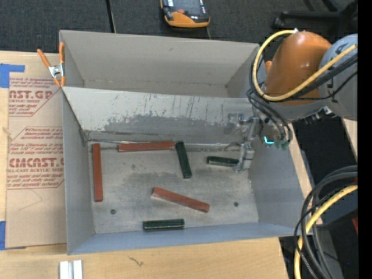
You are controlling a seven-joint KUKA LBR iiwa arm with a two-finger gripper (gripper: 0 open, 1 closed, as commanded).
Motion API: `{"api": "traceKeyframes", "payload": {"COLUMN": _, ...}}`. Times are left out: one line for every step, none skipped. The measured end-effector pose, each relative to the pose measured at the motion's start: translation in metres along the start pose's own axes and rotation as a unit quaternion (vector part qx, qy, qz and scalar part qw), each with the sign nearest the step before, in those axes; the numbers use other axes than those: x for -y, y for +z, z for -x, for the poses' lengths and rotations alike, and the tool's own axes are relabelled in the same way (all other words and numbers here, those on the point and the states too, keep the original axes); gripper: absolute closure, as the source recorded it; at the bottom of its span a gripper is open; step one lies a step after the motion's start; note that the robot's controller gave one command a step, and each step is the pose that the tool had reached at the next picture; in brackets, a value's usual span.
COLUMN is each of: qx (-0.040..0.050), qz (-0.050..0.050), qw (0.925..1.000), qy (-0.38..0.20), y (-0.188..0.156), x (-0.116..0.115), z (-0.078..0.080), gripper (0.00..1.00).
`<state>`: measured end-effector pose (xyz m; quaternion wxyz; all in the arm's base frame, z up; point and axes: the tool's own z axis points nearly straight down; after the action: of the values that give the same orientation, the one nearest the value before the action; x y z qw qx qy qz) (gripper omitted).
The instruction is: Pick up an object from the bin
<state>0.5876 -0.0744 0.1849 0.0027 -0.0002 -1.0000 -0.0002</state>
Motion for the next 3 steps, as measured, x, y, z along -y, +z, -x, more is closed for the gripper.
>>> {"api": "traceKeyframes", "payload": {"qx": 0.0039, "qz": 0.000, "qw": 1.0000, "qy": -0.001, "y": -0.005, "x": 0.000, "z": 0.002, "gripper": 0.00}}
{"api": "traceKeyframes", "payload": {"qx": 0.0061, "qz": 0.000, "qw": 0.9994, "qy": 0.035, "y": 0.080, "x": 0.015, "z": 0.005, "gripper": 0.00}}
{"api": "traceKeyframes", "payload": {"qx": 0.0016, "qz": 0.001, "qw": 0.9986, "qy": 0.053, "y": 0.075, "x": 0.018, "z": 0.002, "gripper": 0.00}}
